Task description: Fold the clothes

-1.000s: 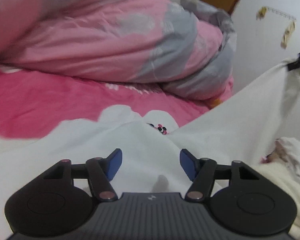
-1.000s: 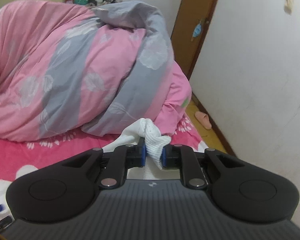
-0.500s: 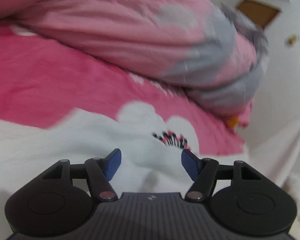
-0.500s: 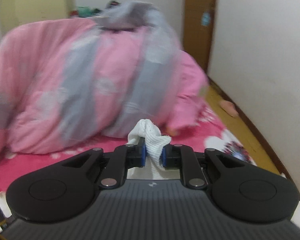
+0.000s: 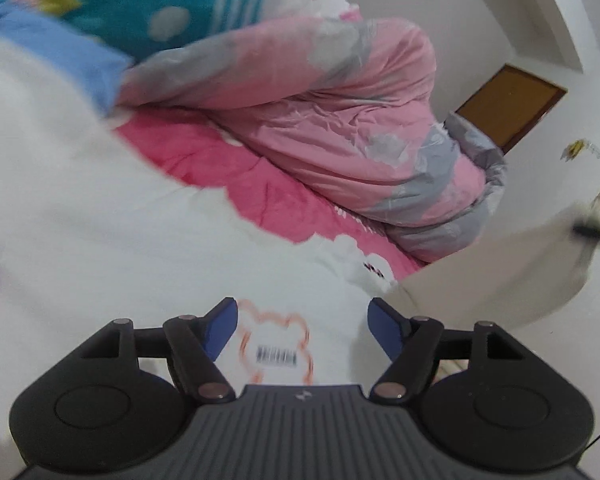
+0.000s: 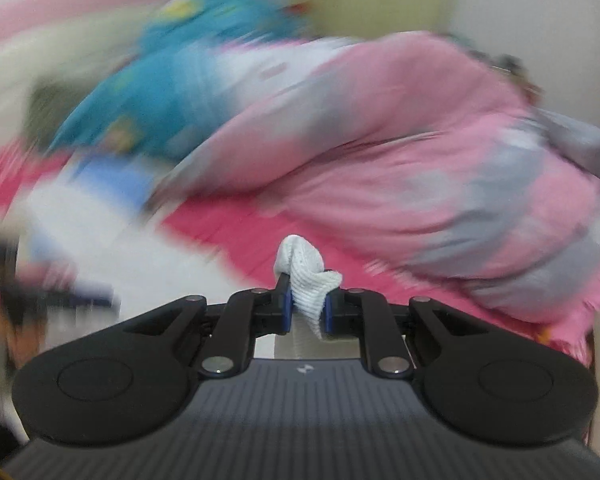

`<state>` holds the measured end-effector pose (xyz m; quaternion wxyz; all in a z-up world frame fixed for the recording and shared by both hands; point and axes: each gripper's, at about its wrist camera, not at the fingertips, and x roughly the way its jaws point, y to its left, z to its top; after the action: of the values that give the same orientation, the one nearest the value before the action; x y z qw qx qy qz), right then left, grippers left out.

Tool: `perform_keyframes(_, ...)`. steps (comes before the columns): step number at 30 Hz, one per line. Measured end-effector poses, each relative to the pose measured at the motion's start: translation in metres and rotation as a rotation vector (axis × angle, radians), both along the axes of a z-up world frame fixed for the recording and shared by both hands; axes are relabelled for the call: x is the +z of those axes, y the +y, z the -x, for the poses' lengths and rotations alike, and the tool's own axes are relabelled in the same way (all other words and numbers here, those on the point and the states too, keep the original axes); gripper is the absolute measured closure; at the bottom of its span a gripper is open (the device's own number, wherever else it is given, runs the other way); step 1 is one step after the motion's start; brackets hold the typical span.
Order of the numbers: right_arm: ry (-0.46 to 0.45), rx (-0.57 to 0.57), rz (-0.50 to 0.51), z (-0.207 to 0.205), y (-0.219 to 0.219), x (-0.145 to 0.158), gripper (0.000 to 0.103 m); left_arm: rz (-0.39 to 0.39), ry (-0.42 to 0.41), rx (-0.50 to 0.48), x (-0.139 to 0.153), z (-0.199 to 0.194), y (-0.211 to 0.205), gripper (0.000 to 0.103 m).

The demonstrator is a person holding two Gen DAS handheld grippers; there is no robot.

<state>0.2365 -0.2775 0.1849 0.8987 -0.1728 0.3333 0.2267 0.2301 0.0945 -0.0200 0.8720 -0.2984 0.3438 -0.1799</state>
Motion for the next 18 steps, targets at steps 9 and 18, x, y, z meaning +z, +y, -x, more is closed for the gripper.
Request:
perform_keyframes(9, 0.331, 0.378, 0.148, 0.173, 0.102, -0.188, 0.081, 0.034, 0.056, -0.077, -0.028, 0.096, -0.001, 0.03)
perform_keyframes(18, 0.446, 0.142, -0.354, 0.314, 0.006, -0.148, 0.078, -0.111, -0.01, -0.229, 0.008, 0.127, -0.044, 0.029)
